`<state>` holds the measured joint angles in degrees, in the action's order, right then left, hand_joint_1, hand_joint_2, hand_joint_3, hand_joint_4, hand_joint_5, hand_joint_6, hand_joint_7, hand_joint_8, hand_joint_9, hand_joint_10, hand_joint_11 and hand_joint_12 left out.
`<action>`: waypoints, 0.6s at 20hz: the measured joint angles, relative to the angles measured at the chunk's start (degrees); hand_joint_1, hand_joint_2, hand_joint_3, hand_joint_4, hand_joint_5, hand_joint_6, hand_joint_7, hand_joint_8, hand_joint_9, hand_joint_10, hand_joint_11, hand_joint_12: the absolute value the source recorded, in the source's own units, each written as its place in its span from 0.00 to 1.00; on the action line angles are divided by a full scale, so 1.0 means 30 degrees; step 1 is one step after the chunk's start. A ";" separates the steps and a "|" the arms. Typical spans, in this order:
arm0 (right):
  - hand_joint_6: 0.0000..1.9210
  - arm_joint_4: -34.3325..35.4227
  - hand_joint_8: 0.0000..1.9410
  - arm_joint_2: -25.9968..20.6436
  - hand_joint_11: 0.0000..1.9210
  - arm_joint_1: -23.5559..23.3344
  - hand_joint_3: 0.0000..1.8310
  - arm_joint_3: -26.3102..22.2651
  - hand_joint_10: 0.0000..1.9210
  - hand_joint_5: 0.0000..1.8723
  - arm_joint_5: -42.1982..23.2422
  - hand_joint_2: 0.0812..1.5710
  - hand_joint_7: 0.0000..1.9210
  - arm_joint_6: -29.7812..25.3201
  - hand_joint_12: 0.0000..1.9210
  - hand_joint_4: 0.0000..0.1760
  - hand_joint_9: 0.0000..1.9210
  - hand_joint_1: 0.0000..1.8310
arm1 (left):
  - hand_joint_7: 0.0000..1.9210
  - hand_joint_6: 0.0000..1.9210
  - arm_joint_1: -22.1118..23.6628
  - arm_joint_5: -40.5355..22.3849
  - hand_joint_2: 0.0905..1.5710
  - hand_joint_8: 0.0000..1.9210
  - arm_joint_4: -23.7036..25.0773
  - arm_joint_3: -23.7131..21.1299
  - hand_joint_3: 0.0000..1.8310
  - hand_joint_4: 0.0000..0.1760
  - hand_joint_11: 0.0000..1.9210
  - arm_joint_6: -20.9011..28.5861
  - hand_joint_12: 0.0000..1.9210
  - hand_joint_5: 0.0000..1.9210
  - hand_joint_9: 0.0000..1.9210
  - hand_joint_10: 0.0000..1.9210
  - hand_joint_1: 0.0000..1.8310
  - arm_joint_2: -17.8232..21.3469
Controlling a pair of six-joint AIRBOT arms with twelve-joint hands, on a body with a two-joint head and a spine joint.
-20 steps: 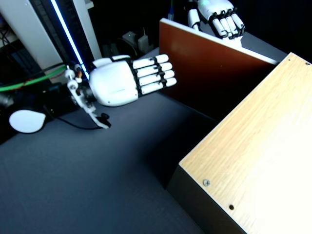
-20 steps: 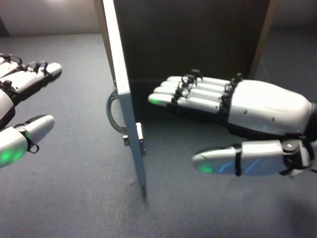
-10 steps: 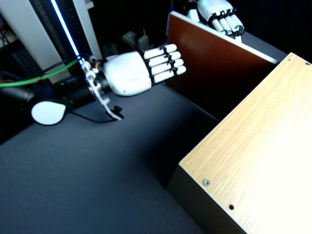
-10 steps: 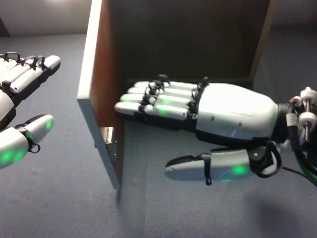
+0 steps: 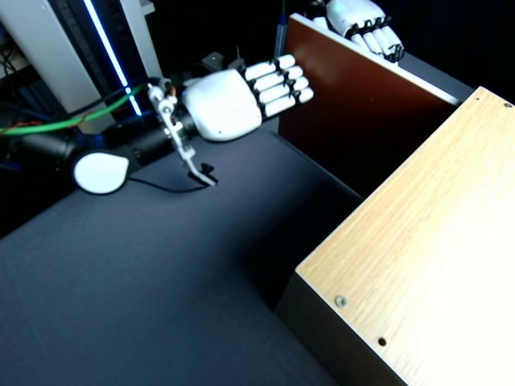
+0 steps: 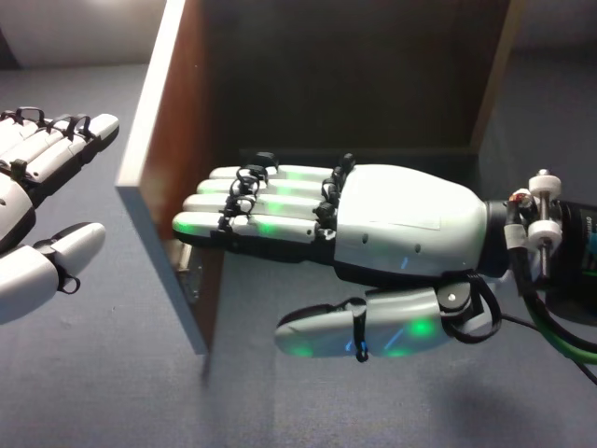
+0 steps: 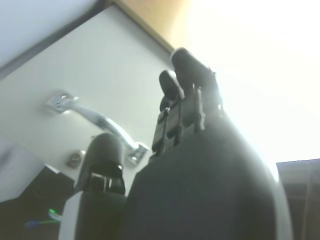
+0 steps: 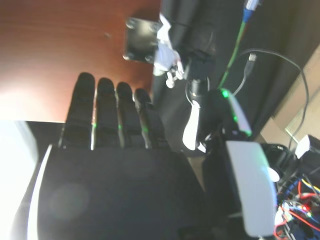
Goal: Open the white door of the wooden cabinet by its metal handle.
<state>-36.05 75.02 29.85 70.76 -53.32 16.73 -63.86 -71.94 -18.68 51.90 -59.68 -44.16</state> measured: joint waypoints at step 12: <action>0.00 -0.0117 0.00 0.0124 0.00 -0.0160 0.01 -0.0685 0.00 0.00 -0.0138 0.90 0.00 0.0000 0.00 0.00 0.00 0.07 | 0.04 0.00 0.0000 -0.0029 1.00 0.31 -0.0007 0.0058 0.06 0.00 0.00 0.0000 1.00 0.00 0.00 0.27 0.00 0.0000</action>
<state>-36.40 75.40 29.36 68.71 -53.74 16.73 -63.86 -72.03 -18.70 52.07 -59.68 -44.16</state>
